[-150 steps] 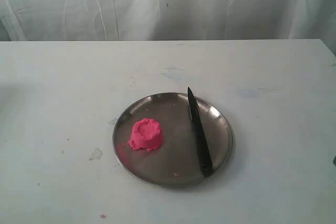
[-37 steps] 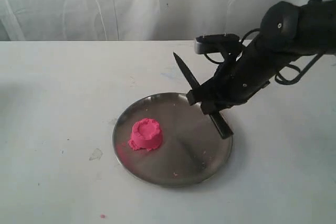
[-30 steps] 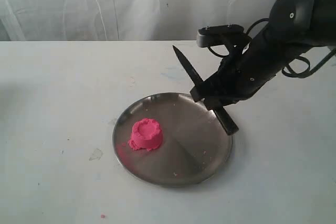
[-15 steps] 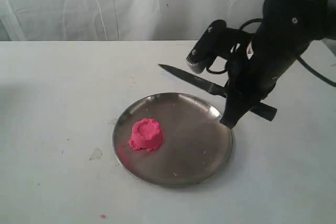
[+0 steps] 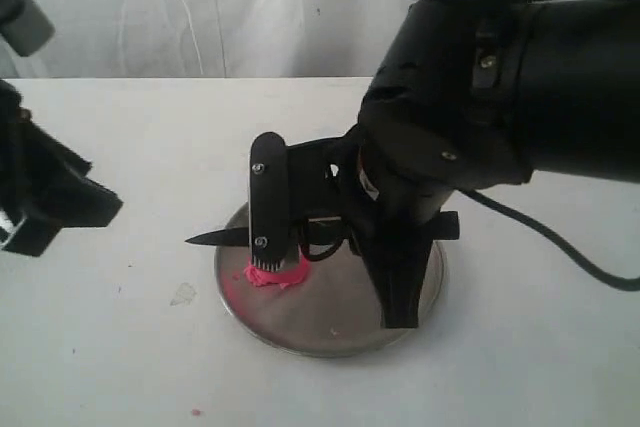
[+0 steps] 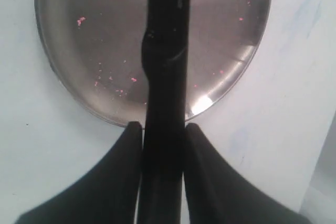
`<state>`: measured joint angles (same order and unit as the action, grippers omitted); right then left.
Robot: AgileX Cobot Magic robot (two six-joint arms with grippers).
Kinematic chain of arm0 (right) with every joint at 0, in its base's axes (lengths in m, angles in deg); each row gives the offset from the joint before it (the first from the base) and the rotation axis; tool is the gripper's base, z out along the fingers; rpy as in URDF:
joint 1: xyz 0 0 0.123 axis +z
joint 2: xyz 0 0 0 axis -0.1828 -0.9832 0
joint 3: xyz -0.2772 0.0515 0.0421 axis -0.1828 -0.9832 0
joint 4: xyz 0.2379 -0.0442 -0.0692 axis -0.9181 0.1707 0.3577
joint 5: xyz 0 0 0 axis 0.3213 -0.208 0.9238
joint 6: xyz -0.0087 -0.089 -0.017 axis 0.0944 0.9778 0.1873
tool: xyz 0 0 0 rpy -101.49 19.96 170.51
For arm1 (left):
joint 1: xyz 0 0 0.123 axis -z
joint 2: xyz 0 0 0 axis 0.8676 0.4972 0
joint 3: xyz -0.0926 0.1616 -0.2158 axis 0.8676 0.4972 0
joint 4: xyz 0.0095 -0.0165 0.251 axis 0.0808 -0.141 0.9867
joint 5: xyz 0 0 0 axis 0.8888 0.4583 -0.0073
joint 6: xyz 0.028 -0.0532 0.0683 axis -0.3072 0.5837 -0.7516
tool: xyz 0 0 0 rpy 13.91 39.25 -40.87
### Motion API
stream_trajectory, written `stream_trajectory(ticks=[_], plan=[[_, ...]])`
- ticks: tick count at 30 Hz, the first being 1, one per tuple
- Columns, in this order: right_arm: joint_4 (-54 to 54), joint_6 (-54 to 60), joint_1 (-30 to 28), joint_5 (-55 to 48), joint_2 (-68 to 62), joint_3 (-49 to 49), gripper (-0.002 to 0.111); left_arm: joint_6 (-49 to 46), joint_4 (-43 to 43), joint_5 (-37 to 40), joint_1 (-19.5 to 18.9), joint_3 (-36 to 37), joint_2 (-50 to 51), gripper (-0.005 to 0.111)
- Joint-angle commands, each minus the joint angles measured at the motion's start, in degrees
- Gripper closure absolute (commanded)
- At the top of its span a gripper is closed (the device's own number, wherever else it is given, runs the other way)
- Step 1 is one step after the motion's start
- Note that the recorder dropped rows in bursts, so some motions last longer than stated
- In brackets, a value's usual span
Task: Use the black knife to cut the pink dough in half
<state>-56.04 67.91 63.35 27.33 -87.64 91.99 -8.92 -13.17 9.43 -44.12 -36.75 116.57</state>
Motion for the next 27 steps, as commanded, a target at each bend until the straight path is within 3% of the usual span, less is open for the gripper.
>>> stream_trajectory(ticks=[1, 11, 18, 24, 27], plan=[[5.5, -1.4, 2.8, -0.3, 1.4, 0.0, 0.096, -9.4, -0.7, 2.5, 0.2, -3.0, 8.6, 0.052], [7.5, -2.5, 5.2, 0.5, 2.0, -0.1, 0.099, -33.8, -12.7, 3.2, 2.2, -3.4, 14.6, 0.052], [7.6, -2.5, 5.4, 0.5, 3.0, -0.1, 0.099, -35.6, -13.1, 0.5, 2.7, -3.4, 17.5, 0.052], [7.6, -2.5, 5.4, 0.5, 4.2, -0.1, 0.099, -43.4, -22.0, -1.7, 2.7, -3.4, 20.1, 0.052], [7.5, -2.5, 5.4, 0.5, 4.2, -0.1, 0.099, -43.2, -22.6, -3.8, 2.7, -3.4, 20.1, 0.059]])
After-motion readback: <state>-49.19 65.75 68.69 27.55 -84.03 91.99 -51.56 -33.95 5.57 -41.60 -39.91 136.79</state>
